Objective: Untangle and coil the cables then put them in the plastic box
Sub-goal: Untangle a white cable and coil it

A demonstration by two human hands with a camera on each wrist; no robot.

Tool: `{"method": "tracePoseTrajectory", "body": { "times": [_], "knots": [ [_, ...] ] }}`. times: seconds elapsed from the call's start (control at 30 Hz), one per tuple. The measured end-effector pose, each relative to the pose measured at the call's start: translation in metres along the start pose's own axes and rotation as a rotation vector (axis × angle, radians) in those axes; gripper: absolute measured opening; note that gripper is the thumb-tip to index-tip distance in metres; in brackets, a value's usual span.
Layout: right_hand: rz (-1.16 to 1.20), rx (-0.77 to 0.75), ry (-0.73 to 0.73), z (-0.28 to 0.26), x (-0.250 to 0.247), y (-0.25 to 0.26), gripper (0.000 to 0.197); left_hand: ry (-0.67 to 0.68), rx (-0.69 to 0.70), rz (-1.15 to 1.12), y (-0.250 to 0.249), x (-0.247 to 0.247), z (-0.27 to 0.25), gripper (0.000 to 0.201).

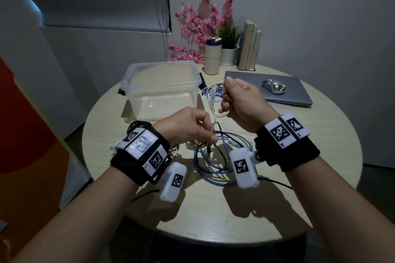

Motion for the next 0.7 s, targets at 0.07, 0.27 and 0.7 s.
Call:
{"method": "tracePoseTrajectory", "body": {
  "times": [0.07, 0.27, 0.7],
  "knots": [
    [-0.051, 0.005, 0.021, -0.004, 0.003, 0.000, 0.025, 0.017, -0.012, 0.137, -0.001, -0.003, 0.000, 0.027],
    [-0.321, -0.095, -0.004, -0.005, 0.008, 0.009, 0.023, 0.158, 0.004, 0.046, -0.007, 0.001, -0.008, 0.031],
    [-0.114, 0.006, 0.009, 0.001, -0.020, 0.015, 0.032, 0.057, 0.076, -0.130, -0.016, -0.023, -0.016, 0.014]
  ]
}}
Point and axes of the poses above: each hand's wrist, its own z-axis towards the middle knuckle, its own x-axis out of the palm, y = z × x, the point moved 4 cm from there along z, towards the middle knuckle, and after that the axes turned 7 degrees about x, right-handed, at the moved point
